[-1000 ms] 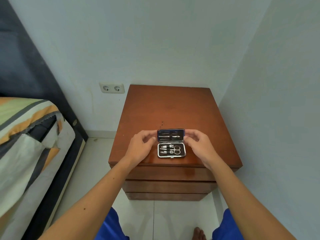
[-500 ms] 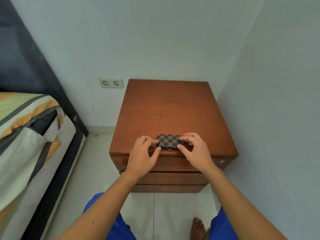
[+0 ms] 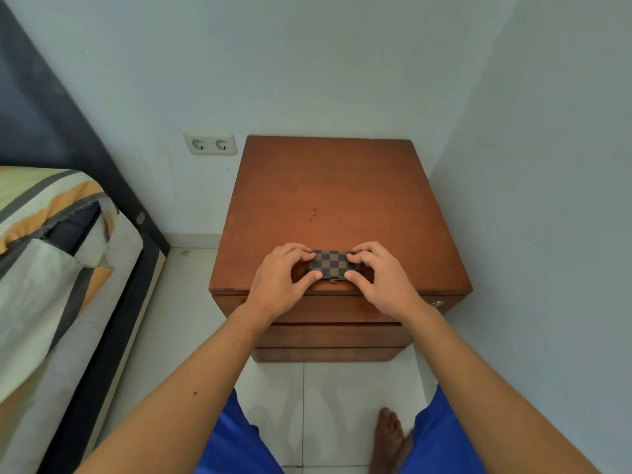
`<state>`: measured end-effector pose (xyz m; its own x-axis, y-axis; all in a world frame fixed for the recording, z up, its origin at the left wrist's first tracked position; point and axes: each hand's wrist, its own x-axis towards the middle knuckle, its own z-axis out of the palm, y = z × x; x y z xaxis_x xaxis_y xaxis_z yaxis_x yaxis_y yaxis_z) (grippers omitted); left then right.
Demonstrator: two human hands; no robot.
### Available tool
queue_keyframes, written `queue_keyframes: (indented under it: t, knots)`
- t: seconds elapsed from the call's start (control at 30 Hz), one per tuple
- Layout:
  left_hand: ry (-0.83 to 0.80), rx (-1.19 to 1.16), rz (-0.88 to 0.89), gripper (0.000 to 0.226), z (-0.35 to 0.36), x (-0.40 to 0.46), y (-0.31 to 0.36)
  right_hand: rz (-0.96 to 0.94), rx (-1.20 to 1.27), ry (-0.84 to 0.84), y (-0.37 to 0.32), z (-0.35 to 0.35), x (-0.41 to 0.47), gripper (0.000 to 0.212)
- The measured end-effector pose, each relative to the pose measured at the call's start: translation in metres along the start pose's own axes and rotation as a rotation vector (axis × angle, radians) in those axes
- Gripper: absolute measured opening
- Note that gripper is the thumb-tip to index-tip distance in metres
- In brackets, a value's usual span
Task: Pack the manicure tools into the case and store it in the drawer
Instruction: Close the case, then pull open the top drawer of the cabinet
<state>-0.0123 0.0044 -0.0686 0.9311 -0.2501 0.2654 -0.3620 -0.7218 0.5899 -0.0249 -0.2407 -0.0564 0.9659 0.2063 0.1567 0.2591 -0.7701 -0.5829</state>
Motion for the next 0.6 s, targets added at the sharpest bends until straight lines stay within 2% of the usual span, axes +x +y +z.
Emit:
queue_keyframes:
  t: [0.13, 0.23, 0.37, 0.47, 0.53, 0.6]
  knots:
    - [-0.023, 0.017, 0.011, 0.038, -0.005, -0.001, 0.004, 0.007, -0.014, -0.005, -0.006, -0.001, -0.004, 0.038]
    - [-0.027, 0.125, 0.034, 0.045, -0.014, -0.012, -0.002, 0.026, -0.025, 0.056, -0.001, -0.009, -0.019, 0.034]
    - [0.178, 0.220, -0.114, 0.051, -0.040, -0.045, -0.041, 0.219, -0.024, 0.331, 0.033, -0.039, -0.054, 0.034]
    - [0.254, 0.150, -0.357, 0.057, -0.054, -0.069, -0.065, 0.461, -0.001, 0.526, 0.059, -0.052, -0.079, 0.062]
    - [0.239, -0.019, -0.544, 0.064, -0.053, -0.081, -0.067, 0.643, 0.060, 0.472, 0.074, -0.053, -0.088, 0.088]
    - [0.181, -0.218, -0.648, 0.065, -0.046, -0.091, -0.068, 0.766, 0.226, 0.346, 0.084, -0.049, -0.092, 0.100]
